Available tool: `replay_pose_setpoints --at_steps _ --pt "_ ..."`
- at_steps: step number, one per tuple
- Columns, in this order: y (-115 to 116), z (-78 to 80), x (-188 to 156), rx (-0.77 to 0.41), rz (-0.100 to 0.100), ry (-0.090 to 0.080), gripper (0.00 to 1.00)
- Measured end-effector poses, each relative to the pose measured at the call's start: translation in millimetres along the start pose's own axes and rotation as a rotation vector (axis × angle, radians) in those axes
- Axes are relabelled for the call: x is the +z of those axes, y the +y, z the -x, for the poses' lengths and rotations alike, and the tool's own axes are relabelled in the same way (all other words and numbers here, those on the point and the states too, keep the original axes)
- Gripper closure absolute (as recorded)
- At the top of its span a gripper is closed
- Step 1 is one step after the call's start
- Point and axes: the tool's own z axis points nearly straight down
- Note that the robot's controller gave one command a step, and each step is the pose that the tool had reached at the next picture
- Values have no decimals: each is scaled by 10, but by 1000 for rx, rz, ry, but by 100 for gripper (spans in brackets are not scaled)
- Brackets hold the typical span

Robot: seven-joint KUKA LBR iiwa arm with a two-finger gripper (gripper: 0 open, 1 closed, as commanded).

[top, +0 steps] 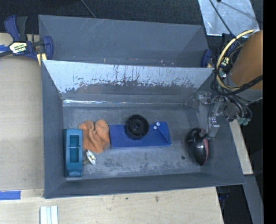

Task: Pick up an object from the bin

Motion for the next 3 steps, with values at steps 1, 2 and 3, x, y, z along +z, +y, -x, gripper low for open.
replay_pose_setpoints --at_steps 1,2,3 --pt "7 13 -49 -3 -1 -8 0" --pt "479 93 621 -34 -2 -12 0" --pt "683 107 865 -172 -1 -3 0"
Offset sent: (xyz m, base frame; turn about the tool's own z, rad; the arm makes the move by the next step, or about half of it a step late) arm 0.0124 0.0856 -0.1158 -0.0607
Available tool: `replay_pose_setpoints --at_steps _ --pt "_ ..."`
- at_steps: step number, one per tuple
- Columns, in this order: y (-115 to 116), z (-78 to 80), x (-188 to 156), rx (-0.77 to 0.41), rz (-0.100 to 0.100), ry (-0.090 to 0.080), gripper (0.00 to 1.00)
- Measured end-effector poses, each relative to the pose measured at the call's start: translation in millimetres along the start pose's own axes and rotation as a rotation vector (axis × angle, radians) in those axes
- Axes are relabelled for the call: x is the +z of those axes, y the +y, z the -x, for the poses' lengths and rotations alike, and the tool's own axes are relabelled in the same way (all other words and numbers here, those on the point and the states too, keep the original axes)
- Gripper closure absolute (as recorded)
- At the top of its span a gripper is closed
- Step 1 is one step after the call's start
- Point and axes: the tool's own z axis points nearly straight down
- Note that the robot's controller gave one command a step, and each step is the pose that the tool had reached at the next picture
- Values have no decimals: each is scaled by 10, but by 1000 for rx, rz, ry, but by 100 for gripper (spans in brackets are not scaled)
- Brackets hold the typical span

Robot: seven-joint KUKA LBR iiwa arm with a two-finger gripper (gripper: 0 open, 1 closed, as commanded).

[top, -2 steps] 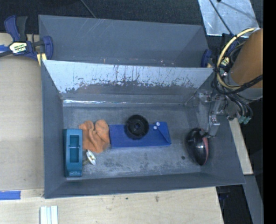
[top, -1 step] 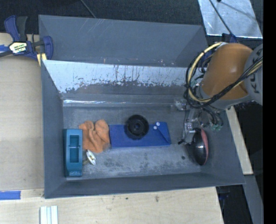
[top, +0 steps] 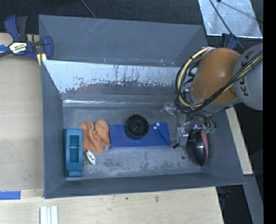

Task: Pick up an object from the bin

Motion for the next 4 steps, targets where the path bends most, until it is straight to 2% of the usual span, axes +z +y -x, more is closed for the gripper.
replay_pose_setpoints --at_steps 1,2,3,4 --pt "202 -95 -232 128 0 -2 0" --pt "290 58 94 21 0 -2 0" --pt "428 -118 216 116 -9 -19 100" --pt "428 -118 216 116 -9 -19 100"
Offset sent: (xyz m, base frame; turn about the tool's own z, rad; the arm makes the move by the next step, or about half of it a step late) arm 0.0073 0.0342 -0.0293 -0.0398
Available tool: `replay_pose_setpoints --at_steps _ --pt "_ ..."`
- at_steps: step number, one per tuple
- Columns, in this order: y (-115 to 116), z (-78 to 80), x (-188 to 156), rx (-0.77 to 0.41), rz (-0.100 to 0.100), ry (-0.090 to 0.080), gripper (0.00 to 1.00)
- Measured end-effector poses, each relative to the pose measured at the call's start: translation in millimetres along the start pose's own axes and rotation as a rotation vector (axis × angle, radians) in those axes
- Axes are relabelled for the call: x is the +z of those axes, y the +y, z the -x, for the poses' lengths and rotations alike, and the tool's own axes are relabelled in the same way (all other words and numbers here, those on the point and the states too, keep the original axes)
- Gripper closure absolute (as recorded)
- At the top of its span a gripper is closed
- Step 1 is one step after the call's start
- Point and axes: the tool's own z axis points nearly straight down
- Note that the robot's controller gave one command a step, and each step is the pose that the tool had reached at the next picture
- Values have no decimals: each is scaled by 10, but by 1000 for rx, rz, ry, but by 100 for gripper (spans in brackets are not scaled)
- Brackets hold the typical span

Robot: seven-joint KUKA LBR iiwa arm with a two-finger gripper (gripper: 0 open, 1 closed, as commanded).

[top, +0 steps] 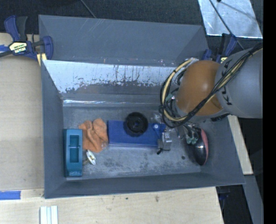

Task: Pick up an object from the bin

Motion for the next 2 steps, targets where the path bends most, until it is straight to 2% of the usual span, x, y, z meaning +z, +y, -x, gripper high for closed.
replay_pose_setpoints --at_steps 1,2 --pt "0 -6 -38 1 1 2 100" --pt "13 -19 -217 0 6 12 100"
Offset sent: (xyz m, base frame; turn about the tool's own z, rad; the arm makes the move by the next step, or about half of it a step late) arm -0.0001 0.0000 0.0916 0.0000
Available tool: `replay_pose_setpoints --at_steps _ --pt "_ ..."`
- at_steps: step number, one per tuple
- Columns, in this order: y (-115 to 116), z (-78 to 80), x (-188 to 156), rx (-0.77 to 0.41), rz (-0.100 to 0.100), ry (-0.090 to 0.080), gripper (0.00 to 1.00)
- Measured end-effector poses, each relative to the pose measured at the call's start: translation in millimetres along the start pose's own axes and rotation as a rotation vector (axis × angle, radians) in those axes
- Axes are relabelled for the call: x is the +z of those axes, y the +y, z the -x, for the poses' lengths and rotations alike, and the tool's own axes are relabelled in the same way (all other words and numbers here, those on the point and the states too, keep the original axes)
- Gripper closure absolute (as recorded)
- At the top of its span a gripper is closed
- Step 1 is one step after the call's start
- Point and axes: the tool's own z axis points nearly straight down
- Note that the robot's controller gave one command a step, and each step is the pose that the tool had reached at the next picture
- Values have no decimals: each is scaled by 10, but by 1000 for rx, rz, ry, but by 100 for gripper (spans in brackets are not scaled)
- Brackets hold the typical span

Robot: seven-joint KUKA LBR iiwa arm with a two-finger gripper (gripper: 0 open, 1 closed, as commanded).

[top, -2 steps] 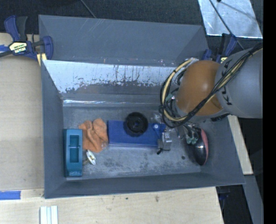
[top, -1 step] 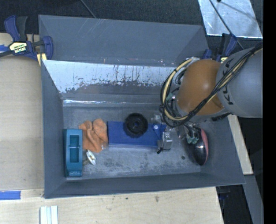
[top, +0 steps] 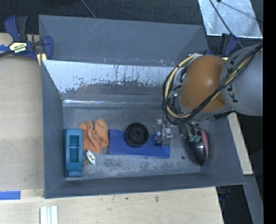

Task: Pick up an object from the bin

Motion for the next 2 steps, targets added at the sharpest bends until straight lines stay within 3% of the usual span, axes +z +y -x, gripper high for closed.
replay_pose_setpoints --at_steps 2 --pt "-4 15 -321 -1 1 1 100"
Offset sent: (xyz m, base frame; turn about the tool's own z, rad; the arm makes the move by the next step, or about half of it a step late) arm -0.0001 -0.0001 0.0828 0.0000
